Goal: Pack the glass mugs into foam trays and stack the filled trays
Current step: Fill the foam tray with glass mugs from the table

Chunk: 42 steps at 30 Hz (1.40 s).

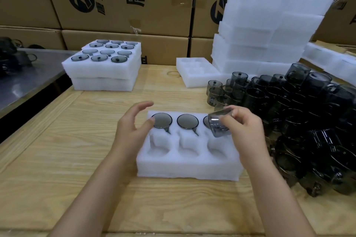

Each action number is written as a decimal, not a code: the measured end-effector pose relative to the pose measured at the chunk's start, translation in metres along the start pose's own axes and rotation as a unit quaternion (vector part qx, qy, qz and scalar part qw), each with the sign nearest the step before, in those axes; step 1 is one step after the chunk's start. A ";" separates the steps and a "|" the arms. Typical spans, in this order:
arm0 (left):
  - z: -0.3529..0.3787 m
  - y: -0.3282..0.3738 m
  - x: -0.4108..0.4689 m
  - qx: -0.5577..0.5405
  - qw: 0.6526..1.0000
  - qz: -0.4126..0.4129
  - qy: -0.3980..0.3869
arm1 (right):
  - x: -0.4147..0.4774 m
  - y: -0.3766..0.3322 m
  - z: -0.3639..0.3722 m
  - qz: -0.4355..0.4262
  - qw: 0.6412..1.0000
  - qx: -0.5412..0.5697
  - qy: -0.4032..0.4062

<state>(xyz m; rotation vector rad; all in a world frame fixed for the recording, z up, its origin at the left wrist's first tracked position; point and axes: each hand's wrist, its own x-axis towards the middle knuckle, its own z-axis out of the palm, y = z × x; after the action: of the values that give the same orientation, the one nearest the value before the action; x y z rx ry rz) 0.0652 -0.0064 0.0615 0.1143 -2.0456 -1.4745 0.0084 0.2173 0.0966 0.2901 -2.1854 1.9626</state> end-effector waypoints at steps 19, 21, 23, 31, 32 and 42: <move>0.069 0.043 0.006 0.012 0.946 0.025 -0.324 | -0.012 0.013 -0.024 -0.017 0.987 -0.014 -0.162; 0.069 0.044 0.003 0.060 0.954 0.045 -0.291 | -0.011 0.013 -0.024 -0.021 0.993 -0.018 -0.117; 0.066 0.042 0.000 0.102 0.963 0.051 -0.244 | -0.012 0.014 -0.028 -0.023 0.997 -0.010 -0.075; 0.065 0.034 -0.007 0.258 0.938 0.124 -0.197 | -0.017 0.019 -0.026 -0.012 0.993 -0.110 -0.042; 0.065 0.034 -0.008 0.269 0.932 0.137 -0.202 | -0.017 0.018 -0.024 -0.020 0.991 -0.129 -0.038; 0.066 0.024 -0.008 0.318 0.915 0.142 -0.202 | -0.029 0.022 0.003 -0.093 0.898 -0.427 0.052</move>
<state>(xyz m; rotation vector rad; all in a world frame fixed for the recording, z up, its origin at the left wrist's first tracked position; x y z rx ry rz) 0.0438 0.0610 0.0670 -0.2420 -2.6771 -0.6444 0.0303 0.2174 0.0675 0.2258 -2.5644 0.7595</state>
